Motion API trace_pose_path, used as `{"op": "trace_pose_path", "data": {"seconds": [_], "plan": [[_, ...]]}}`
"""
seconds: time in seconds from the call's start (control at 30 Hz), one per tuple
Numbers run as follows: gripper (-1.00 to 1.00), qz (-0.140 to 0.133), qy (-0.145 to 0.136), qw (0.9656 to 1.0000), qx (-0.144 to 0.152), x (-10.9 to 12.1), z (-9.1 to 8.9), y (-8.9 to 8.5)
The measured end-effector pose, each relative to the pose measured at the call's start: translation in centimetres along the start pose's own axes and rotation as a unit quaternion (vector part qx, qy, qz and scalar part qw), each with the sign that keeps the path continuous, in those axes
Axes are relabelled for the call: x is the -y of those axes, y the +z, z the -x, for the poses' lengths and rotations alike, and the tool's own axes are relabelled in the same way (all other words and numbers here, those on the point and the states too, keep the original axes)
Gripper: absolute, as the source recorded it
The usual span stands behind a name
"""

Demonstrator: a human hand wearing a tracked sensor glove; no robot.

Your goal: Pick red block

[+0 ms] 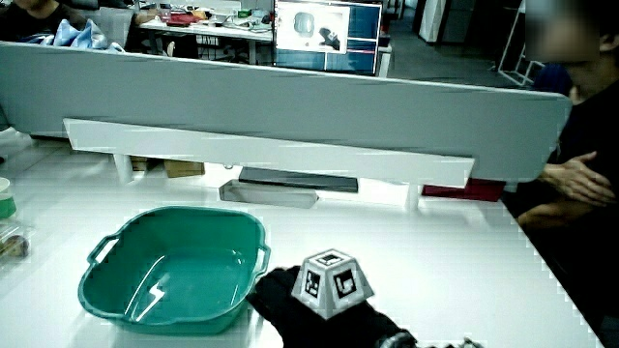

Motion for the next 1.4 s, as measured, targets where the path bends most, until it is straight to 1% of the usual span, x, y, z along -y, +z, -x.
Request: {"op": "trace_pose_path", "data": {"seconds": [0.03, 0.07, 0.1, 0.13, 0.2, 0.23, 0.27, 0.3, 0.33, 0.37, 0.43, 0.5, 0.53, 0.67, 0.7, 0.73, 0.83, 0.87, 0.9, 0.93, 1.0, 1.03, 1.07, 1.1, 1.13, 1.23, 1.27, 1.3, 1.33, 1.37, 1.4], "plan": [[0.00, 0.005, 0.011, 0.9999, -0.010, -0.2, 0.4, 0.1], [0.00, 0.002, 0.007, 0.9999, 0.010, -0.3, 0.5, 0.0], [0.00, 0.005, 0.013, 0.9999, 0.009, -0.5, 0.7, 0.0], [0.00, 0.005, 0.005, 1.0000, 0.000, -0.8, 0.6, -0.5], [0.00, 0.012, 0.014, 0.9998, 0.004, -1.2, 1.0, -0.6], [0.00, 0.008, 0.010, 0.9999, 0.000, -1.4, 1.1, -0.9], [0.00, 0.016, 0.018, 0.9997, 0.005, -1.7, 1.2, -1.3], [0.00, 0.016, 0.017, 0.9997, 0.001, -2.0, 1.3, -1.4], [0.00, 0.023, 0.024, 0.9994, 0.008, -2.2, 1.7, -1.5], [0.00, 0.029, 0.030, 0.9991, 0.001, -2.4, 1.9, -1.6], [0.00, 0.025, 0.032, 0.9991, 0.011, -2.6, 2.6, -1.3], [0.00, 0.034, 0.043, 0.9984, 0.013, -2.9, 3.1, -1.4], [0.00, 0.035, 0.038, 0.9987, 0.008, -3.2, 3.0, -1.8], [0.00, 0.040, 0.054, 0.9977, 0.009, -3.7, 3.9, -1.7], [0.00, 0.039, 0.052, 0.9978, 0.017, -3.8, 4.0, -1.9], [0.00, 0.046, 0.057, 0.9973, 0.008, -3.9, 4.2, -1.9], [0.00, 0.050, 0.058, 0.9969, 0.016, -4.6, 4.4, -2.4], [0.00, 0.054, 0.058, 0.9968, 0.009, -4.8, 4.5, -2.5], [0.00, 0.060, 0.065, 0.9961, 0.011, -4.9, 4.7, -2.6], [0.00, 0.059, 0.065, 0.9961, 0.004, -5.0, 4.9, -2.6], [0.00, 0.059, 0.067, 0.9960, 0.007, -5.4, 5.1, -2.8], [0.00, 0.066, 0.069, 0.9954, 0.003, -5.6, 5.1, -3.2], [0.00, 0.064, 0.068, 0.9956, 0.008, -5.8, 5.3, -3.3], [0.00, 0.067, 0.077, 0.9948, 0.006, -6.0, 5.6, -3.3], [0.00, 0.072, 0.075, 0.9945, 0.004, -6.2, 5.7, -3.4], [0.00, 0.073, 0.092, 0.9931, 0.004, -6.5, 6.4, -3.3], [0.00, 0.073, 0.093, 0.9930, 0.007, -6.5, 6.6, -3.4], [0.00, 0.070, 0.097, 0.9928, 0.004, -6.5, 6.8, -3.4], [0.00, 0.057, 0.102, 0.9931, 0.006, -6.4, 7.0, -3.2], [0.00, 0.054, 0.102, 0.9933, 0.011, -6.4, 7.1, -3.3], [0.00, 0.058, 0.104, 0.9929, 0.002, -6.5, 7.2, -3.5]]}}
